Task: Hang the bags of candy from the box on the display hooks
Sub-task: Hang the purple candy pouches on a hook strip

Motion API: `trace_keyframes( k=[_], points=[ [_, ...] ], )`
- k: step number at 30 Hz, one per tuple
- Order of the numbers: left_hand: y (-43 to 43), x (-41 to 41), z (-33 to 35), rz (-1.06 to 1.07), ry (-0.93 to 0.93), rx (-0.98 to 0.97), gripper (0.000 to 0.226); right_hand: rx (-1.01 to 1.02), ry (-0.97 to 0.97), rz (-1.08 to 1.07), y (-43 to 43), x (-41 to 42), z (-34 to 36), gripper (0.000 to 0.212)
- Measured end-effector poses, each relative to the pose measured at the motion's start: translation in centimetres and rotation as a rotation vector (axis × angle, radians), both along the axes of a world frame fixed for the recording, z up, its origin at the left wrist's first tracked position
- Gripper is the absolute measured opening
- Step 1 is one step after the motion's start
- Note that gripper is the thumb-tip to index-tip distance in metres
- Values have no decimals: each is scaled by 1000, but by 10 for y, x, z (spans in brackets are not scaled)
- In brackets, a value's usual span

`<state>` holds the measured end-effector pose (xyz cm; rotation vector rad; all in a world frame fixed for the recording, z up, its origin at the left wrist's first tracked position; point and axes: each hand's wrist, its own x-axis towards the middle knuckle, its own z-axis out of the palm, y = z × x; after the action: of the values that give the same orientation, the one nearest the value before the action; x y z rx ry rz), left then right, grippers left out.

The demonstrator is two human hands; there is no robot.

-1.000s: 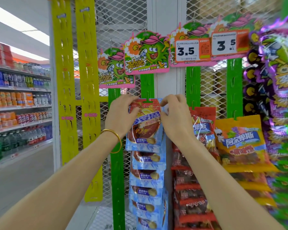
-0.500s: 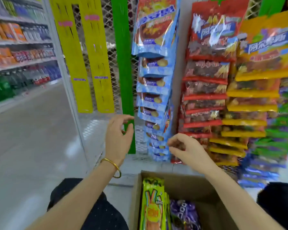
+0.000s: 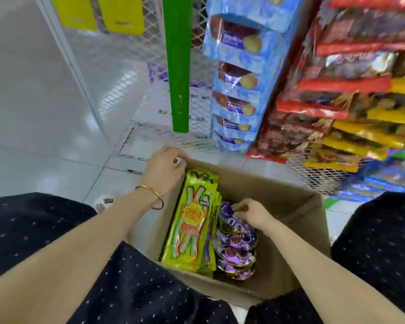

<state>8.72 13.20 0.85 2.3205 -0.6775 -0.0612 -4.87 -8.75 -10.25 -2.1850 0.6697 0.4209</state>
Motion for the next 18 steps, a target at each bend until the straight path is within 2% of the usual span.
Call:
trace_keyframes(
  k=[2, 4, 5, 8, 11, 16, 18],
  points=[
    [-2, 3, -11, 12, 29, 52, 15, -6, 53, -65, -2, -4, -22, 26],
    [-5, 8, -21, 3, 30, 102, 17, -59, 123, -136, 0, -6, -37, 14],
    [-7, 12, -26, -14, 23, 127, 18, -78, 162, -152, 1, -7, -45, 18],
    [-14, 27, -38, -25, 27, 176, 19, -53, 227, -138, 10, -2, -69, 52],
    [-19, 44, -45, -13, 71, 197, 21, -81, 275, -158, 19, 9, -92, 65],
    [-26, 63, -42, -46, 145, 156, 19, -213, 264, -234, 23, 22, -107, 44],
    [-27, 64, -38, -64, 157, 134, 18, -231, 241, -352, 26, 30, -105, 34]
  ],
)
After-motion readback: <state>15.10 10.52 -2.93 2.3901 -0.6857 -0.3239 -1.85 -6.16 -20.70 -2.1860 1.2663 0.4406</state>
